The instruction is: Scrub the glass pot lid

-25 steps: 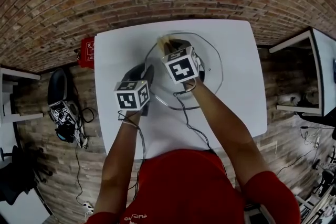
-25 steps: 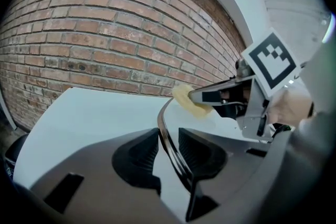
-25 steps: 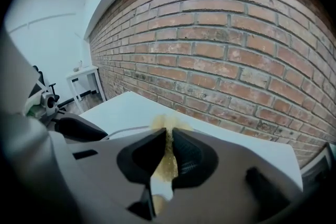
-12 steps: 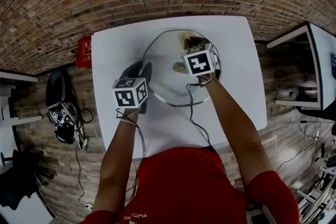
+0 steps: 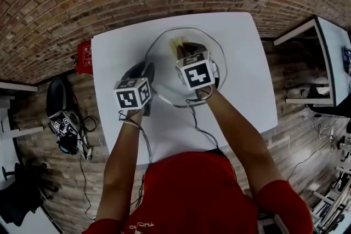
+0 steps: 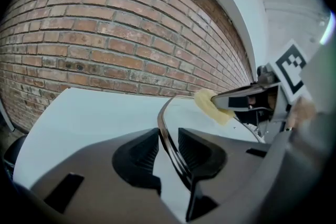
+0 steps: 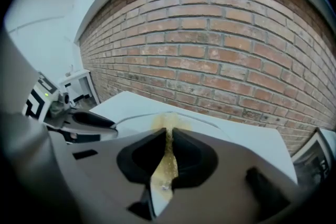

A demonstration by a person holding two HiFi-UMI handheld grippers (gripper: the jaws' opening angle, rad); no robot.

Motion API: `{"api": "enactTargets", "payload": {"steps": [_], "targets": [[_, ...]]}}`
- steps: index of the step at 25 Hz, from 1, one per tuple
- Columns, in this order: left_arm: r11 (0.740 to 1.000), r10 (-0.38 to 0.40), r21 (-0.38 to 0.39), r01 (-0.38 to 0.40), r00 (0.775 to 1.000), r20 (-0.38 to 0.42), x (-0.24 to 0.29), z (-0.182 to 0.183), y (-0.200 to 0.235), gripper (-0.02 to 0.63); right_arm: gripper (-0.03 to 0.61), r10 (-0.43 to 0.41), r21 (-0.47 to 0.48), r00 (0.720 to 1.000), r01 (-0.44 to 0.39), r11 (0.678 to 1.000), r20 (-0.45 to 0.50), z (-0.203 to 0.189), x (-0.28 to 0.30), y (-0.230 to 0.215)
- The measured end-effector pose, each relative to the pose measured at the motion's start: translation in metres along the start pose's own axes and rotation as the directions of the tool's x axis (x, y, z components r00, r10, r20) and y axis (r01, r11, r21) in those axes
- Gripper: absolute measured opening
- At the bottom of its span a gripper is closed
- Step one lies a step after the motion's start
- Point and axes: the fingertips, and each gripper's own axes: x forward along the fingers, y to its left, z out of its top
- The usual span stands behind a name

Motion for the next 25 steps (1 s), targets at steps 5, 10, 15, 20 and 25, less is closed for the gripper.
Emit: {"api": "enactTargets", "payload": {"steps": [5,10,15,20,25], "targets": [[1.000,0.000,0.003,0.000,1.000,-0.001,0.001,0.001,0.000,0.123,0.052,0.102,-0.052,0.994,-0.104,0.993,-0.042,-0.008,0.009,0.065],[1.000,0.002,0.001,-0.002,1.000,0.001,0.000,0.000,-0.001,0.123,0.052,0.093,-0.072,0.989,-0.102,0.992,-0.110,-0.030,0.016,0.069],[1.000,0.007,0.005,-0.007,1.000,0.001,0.000,0.000,0.000,0.123,0.052,0.003,-0.100,0.991,-0.016,0.995,-0.131,-0.046,0.009,0.027],[1.000,0.016,0.010,-0.016,1.000,-0.001,0.000,-0.001,-0.001,0.123,0.052,-0.111,-0.079,0.980,0.099,0.992,-0.167,-0.069,-0.012,-0.034],[1.000,0.018,0.014,-0.018,1.000,-0.002,-0.002,-0.002,-0.002,0.123,0.052,-0.200,-0.036,0.961,0.197,0.980,-0.191,-0.086,-0.035,-0.082]]}}
